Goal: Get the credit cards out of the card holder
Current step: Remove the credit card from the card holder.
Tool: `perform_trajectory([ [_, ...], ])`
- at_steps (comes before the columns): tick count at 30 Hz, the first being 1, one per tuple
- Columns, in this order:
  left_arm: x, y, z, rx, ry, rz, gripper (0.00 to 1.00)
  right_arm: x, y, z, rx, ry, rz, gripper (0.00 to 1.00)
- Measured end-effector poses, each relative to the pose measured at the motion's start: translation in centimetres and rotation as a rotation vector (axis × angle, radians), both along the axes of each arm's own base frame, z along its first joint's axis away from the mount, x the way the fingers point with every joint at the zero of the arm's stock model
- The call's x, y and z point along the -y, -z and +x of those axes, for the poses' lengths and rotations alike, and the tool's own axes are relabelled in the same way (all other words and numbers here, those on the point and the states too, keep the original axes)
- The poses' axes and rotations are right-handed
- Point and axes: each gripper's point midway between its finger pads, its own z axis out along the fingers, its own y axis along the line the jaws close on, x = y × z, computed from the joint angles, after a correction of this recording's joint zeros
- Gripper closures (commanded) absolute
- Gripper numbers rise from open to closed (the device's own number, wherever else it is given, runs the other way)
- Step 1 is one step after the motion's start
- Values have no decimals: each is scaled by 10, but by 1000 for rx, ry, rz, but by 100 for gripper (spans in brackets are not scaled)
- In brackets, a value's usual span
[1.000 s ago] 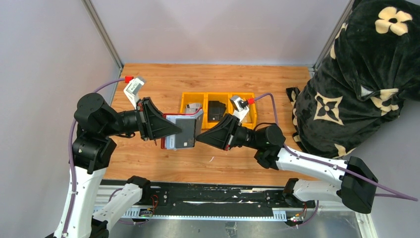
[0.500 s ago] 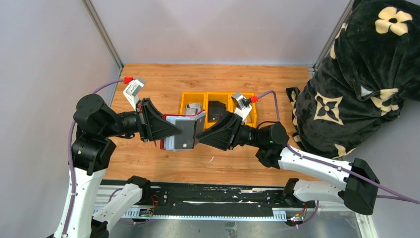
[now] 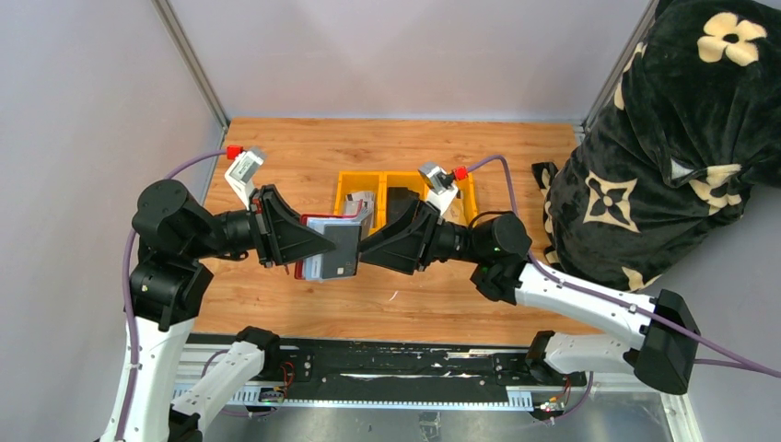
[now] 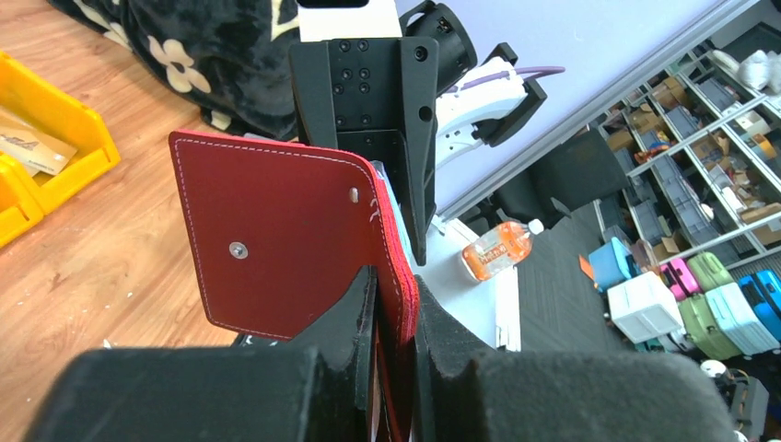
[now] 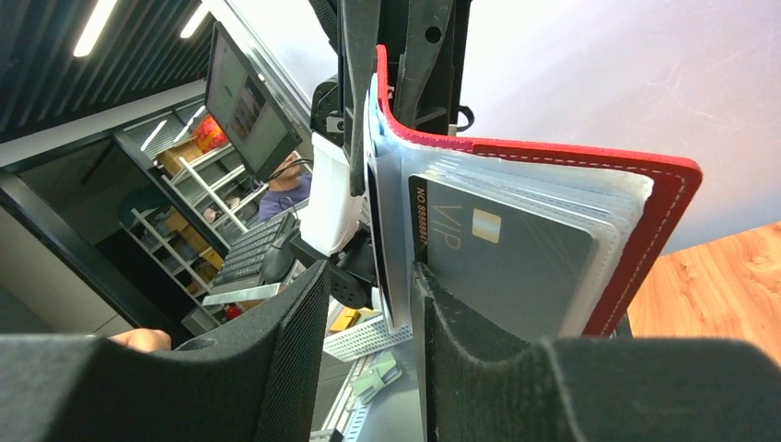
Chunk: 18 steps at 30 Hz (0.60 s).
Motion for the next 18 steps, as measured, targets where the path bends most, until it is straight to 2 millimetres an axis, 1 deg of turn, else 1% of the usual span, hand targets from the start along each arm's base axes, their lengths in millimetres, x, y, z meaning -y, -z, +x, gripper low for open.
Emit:
perform_trajectory([
  [4, -1, 1, 0, 6, -13, -2, 89, -6, -1, -2, 4, -38, 4, 66],
  [6, -1, 3, 0, -1, -14, 0, 89, -8, -1, -3, 2, -57, 10, 67],
  [9, -1, 5, 1, 1, -15, 4, 89, -9, 0, -4, -5, -80, 10, 75],
  [12, -1, 5, 1, 6, -13, 4, 89, -8, -1, -5, -6, -84, 16, 80],
  [13, -1, 5, 1, 7, -13, 4, 88, -8, -1, -5, -6, -84, 17, 82],
  [15, -1, 5, 1, 4, -11, 3, 82, -8, 0, -5, -9, -82, 20, 89],
  [18, 0, 4, 0, -8, 0, -1, 77, -6, 2, -5, -19, -80, 32, 100],
])
